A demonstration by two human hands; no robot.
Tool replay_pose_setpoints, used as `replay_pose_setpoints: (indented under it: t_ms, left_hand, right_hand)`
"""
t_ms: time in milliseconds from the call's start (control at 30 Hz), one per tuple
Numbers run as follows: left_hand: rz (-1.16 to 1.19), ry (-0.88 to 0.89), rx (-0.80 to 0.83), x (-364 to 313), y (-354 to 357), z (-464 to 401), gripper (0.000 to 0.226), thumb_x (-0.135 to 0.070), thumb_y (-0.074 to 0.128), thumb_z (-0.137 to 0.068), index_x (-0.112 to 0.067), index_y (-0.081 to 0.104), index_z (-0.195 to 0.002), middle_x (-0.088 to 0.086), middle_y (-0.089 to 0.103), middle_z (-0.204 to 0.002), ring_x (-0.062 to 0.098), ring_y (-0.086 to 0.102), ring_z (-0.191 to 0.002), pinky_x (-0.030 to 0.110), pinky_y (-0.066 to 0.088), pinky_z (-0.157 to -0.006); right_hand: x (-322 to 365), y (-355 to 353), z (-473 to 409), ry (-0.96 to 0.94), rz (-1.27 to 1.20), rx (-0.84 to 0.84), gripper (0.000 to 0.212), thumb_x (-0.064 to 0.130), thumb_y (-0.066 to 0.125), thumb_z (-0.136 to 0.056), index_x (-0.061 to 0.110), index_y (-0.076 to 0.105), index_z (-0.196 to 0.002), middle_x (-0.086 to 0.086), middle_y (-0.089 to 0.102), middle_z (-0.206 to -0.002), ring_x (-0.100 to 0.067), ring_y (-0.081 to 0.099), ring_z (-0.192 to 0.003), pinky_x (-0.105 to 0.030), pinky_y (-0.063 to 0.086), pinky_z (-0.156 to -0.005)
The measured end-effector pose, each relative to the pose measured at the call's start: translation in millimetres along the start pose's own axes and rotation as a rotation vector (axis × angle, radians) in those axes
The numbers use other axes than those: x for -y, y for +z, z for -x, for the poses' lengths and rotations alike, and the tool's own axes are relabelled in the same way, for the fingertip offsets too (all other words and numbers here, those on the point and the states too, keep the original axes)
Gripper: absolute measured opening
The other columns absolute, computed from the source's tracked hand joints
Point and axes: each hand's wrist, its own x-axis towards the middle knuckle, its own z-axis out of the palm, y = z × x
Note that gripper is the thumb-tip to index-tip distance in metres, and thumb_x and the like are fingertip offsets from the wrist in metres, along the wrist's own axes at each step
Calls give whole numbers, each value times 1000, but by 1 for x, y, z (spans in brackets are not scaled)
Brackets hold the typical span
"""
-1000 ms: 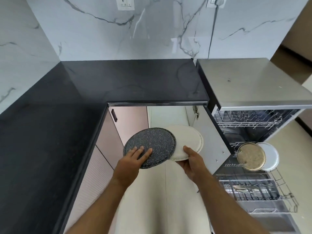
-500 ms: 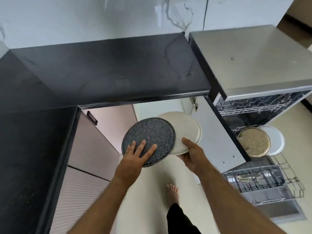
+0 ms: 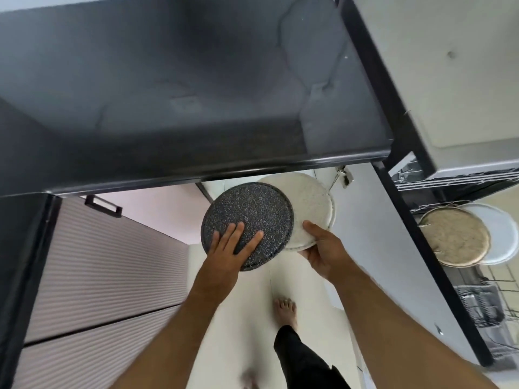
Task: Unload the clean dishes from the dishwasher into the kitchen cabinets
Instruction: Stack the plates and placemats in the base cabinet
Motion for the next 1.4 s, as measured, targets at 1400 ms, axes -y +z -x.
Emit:
replay_pose_setpoints:
  t_ms: [1400]
  left_hand:
    - [141,-261,-162,151,164,-338,77,-67,58,-83,-62,13,-145,-11,4,-164,27,-4,-151,73,-10,-108]
  right_hand:
    - [93,69,-388,-782,610,-313,56,15,85,-76,5,48,-118,-12,59,-118,-34,71,-83,-42,62,-57]
